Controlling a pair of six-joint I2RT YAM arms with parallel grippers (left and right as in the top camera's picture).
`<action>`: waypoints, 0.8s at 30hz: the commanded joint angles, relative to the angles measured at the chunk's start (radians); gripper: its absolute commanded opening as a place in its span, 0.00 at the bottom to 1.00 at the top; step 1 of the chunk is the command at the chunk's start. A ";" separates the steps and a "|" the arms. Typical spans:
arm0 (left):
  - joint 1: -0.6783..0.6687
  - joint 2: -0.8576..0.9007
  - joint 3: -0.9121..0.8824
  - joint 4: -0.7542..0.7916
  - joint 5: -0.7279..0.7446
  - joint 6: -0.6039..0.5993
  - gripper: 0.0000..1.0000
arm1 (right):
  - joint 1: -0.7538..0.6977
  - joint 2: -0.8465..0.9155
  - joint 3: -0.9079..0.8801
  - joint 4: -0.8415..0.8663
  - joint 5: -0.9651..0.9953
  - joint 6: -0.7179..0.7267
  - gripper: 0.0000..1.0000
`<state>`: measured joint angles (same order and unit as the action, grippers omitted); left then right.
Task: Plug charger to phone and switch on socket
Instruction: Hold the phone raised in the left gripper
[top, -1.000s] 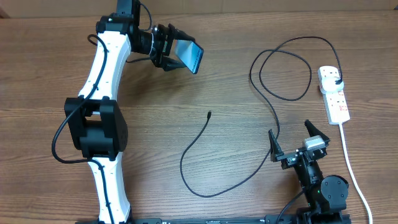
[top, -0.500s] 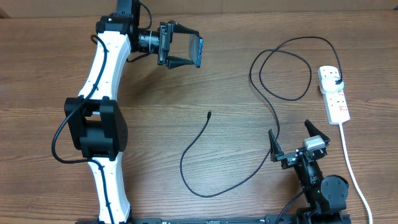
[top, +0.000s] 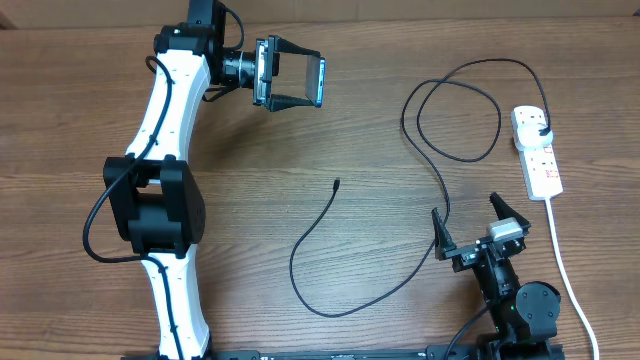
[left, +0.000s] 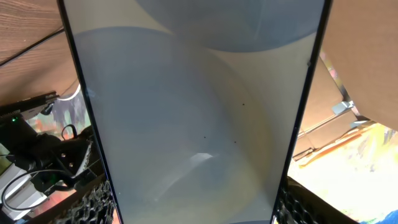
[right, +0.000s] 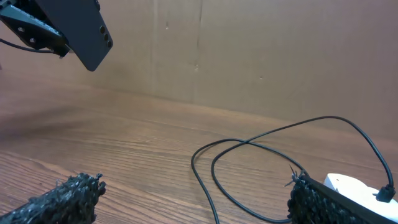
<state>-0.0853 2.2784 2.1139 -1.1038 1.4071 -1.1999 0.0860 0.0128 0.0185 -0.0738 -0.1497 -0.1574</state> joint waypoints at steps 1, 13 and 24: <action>-0.007 -0.003 0.031 -0.003 0.060 -0.010 0.04 | 0.005 -0.010 -0.011 0.004 0.002 -0.002 1.00; -0.007 -0.003 0.031 -0.081 0.061 -0.008 0.04 | 0.005 -0.010 -0.011 0.004 0.002 -0.002 1.00; -0.006 -0.003 0.031 -0.090 0.064 0.026 0.04 | 0.005 -0.010 -0.011 0.004 0.002 -0.002 1.00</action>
<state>-0.0853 2.2784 2.1139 -1.1900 1.4143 -1.1984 0.0856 0.0128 0.0185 -0.0742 -0.1490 -0.1577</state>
